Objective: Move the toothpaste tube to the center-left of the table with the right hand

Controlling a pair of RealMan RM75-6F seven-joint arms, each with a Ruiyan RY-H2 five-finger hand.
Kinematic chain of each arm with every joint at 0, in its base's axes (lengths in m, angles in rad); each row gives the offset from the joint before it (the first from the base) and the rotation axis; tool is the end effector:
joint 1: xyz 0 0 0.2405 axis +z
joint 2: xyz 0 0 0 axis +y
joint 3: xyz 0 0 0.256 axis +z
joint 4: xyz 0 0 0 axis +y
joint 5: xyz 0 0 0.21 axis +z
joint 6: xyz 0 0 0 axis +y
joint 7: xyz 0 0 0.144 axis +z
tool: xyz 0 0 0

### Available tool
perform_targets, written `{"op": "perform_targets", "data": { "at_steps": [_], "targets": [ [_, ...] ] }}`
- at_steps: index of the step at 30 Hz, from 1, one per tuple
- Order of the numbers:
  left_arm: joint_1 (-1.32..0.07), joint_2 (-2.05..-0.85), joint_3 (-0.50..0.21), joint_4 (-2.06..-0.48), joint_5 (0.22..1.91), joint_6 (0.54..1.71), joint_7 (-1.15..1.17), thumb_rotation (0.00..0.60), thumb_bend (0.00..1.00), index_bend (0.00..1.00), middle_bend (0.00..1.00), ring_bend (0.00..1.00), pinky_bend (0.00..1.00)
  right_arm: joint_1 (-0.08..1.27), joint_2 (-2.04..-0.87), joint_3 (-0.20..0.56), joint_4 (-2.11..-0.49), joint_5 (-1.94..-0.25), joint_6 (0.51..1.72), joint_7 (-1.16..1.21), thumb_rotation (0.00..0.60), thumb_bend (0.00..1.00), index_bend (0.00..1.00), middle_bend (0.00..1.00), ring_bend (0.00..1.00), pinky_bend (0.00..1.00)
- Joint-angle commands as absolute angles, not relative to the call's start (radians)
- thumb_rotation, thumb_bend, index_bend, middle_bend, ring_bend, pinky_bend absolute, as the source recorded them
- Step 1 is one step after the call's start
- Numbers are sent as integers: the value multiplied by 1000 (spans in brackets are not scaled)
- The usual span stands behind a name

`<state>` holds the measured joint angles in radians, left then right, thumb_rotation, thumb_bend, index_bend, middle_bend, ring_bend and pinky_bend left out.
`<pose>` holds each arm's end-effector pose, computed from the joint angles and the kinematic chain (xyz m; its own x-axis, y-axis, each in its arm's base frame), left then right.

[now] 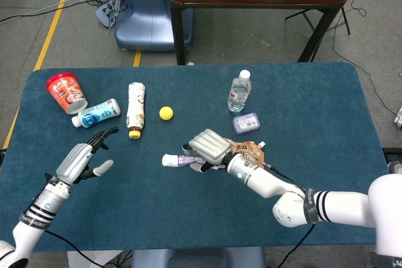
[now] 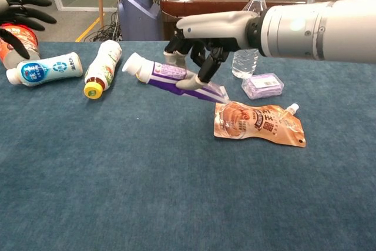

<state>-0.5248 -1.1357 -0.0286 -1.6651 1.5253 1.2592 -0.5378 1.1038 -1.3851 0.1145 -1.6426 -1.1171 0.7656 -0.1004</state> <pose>-0.2058 0.2857 0.1146 -0.0792 0.2975 0.9514 0.9270 -0.3291 0.1800 -0.0361 -0.3497 -0.0069 0.4835 -0.3903 0.7835 -0.7437 -0.6553 0.1326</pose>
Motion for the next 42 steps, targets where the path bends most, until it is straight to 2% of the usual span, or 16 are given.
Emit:
{"op": "perform_targets", "data": {
  "at_steps": [1,5,13,26,42],
  "targets": [
    [-502,-1139,-59,-1674,1523,1301,-620,0,92,0,55,56,219,1087,-1422,126,-1633,-1139,765,-63,600,755,976,854,757,566],
    [-498,-1147,-76,-1672,1538,1323,-637,0,69,0,46,33,160,1078,-1470,136,-1618,-1153,761,-30,600,754,977,854,764,638],
    [-505,-1192,-88,-1653,1572,1331,-625,0,56,0,18,0,69,1065,-1575,178,-1569,-1120,748,49,600,768,977,855,779,695],
    [-548,-1263,-110,-1627,1588,1292,-622,0,54,0,14,0,58,1055,-1734,240,-1463,-1141,757,151,600,776,983,860,792,703],
    [-587,-1342,-104,-1552,1637,1287,-614,0,46,0,14,0,56,1087,-1826,311,-1414,-1154,729,196,600,791,995,869,802,703]
  ]
}}
